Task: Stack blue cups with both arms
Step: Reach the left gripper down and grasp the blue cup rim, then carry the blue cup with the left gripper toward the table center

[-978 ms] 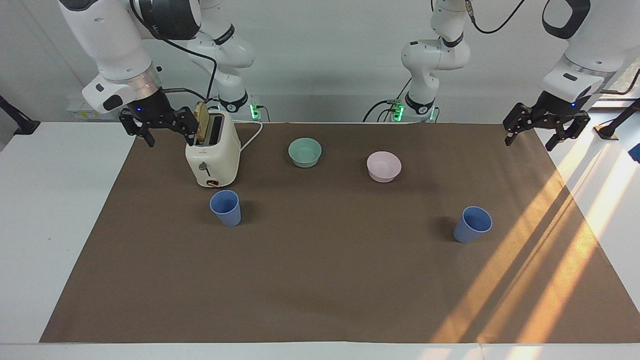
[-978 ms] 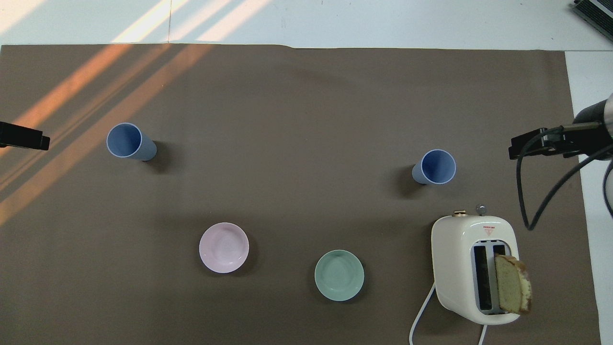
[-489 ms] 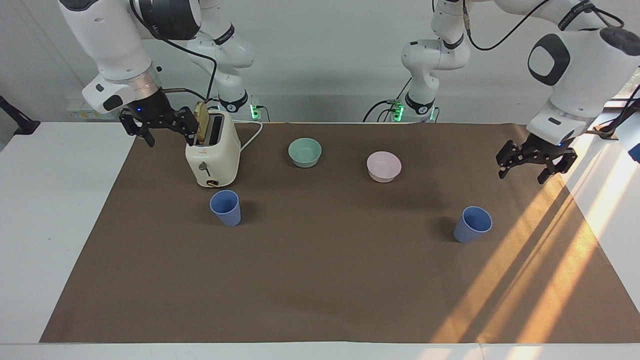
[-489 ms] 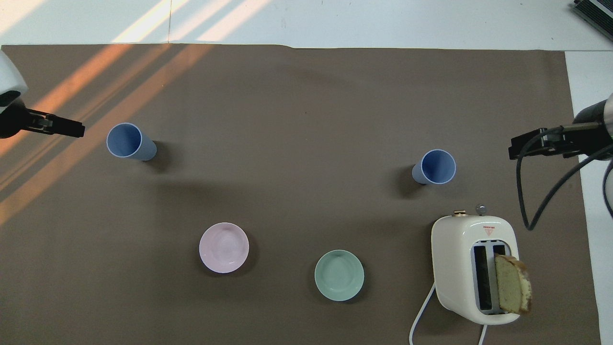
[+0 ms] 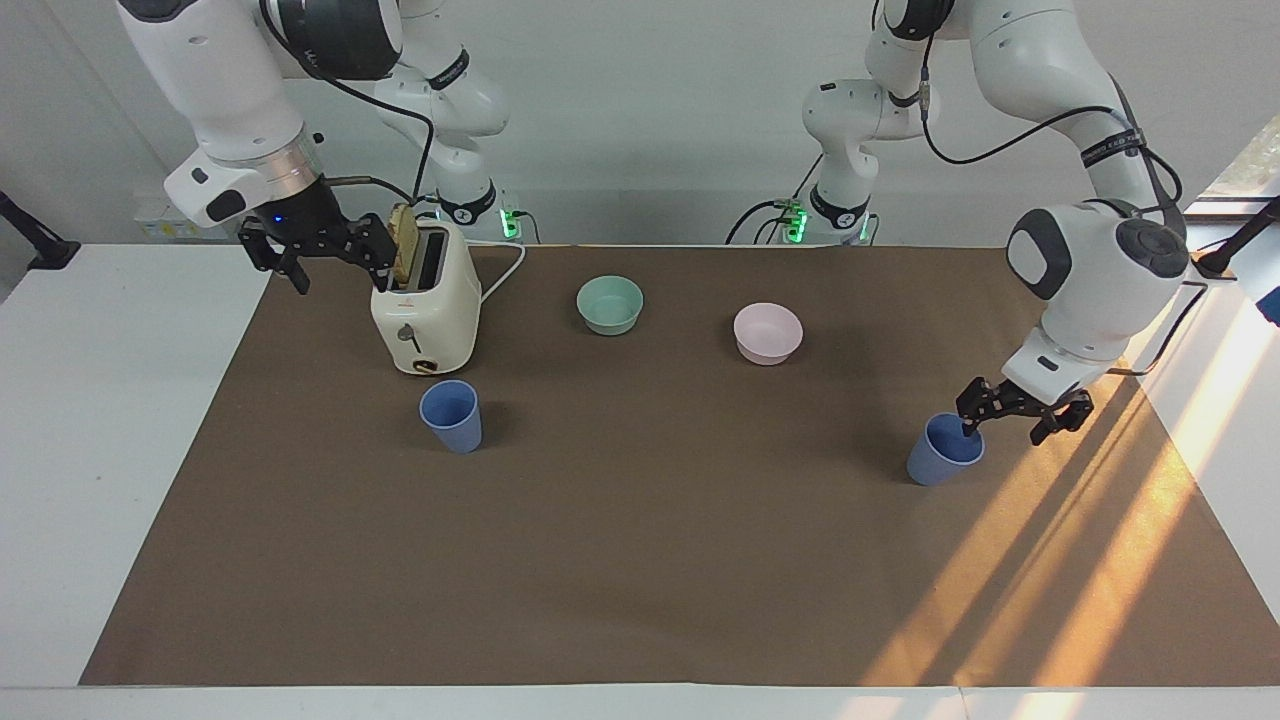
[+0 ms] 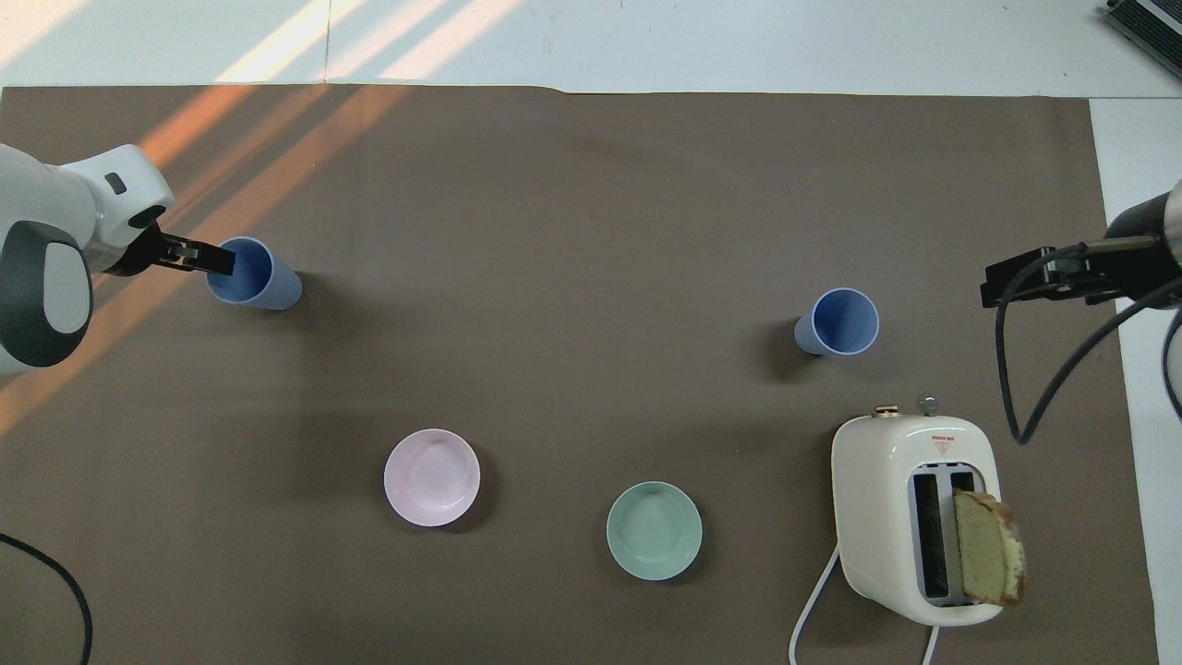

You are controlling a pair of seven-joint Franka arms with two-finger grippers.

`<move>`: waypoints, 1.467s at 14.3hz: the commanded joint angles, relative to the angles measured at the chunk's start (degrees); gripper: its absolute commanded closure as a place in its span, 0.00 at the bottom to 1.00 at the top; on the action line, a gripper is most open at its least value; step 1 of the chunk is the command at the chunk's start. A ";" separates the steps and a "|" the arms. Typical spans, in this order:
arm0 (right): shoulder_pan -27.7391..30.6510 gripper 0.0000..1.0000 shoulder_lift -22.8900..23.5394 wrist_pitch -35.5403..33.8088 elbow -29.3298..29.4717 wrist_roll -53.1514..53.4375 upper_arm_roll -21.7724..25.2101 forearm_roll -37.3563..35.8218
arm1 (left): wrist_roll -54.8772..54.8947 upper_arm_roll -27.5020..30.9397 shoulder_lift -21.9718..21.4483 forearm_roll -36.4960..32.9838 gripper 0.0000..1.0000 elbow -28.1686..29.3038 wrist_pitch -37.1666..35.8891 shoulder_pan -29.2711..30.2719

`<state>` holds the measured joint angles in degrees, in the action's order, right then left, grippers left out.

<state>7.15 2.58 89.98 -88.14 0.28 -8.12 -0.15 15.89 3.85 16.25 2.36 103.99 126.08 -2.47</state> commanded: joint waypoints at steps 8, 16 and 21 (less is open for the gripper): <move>0.76 0.00 -1.53 0.02 -1.60 -0.11 -0.31 1.12 | -2.00 -0.25 -0.08 2.56 1.00 5.70 5.41 -1.74; 0.76 0.00 -1.97 0.10 -2.30 -0.11 -0.31 1.12 | -15.41 -0.33 -6.14 2.56 1.00 5.52 -1.45 -14.64; 0.76 0.00 -1.97 0.10 -2.30 -0.11 -0.31 1.12 | -33.08 -0.42 -5.09 2.65 1.00 10.25 5.72 -31.34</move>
<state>7.15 2.20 89.98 -88.62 0.28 -8.12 -0.15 -12.06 2.11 11.67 4.49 110.56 126.84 -28.66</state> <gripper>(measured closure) 0.000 0.965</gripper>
